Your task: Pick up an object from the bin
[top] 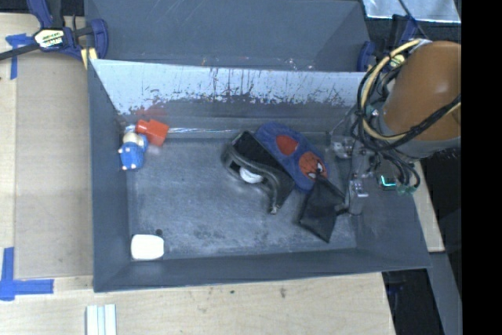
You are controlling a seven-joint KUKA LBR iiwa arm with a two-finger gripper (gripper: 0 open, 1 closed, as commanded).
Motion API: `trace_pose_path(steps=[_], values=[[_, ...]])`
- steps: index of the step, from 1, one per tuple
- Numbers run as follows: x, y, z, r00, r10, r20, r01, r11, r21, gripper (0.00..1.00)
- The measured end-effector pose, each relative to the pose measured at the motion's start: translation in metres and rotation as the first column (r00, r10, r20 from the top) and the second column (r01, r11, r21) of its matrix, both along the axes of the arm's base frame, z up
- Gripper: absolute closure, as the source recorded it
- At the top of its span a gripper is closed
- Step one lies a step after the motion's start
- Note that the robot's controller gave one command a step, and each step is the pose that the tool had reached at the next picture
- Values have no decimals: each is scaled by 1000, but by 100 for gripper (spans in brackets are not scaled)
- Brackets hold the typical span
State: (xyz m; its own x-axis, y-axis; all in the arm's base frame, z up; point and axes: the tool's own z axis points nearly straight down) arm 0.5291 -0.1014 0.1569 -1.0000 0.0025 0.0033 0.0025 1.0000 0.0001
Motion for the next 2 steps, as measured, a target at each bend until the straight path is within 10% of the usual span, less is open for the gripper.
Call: trace_pose_path(steps=[1,2], values=[[-42,31,-86,969,248,11,-248,969,-2,0],[-40,-4,-56,938,345,9,-345,938,-4,0]])
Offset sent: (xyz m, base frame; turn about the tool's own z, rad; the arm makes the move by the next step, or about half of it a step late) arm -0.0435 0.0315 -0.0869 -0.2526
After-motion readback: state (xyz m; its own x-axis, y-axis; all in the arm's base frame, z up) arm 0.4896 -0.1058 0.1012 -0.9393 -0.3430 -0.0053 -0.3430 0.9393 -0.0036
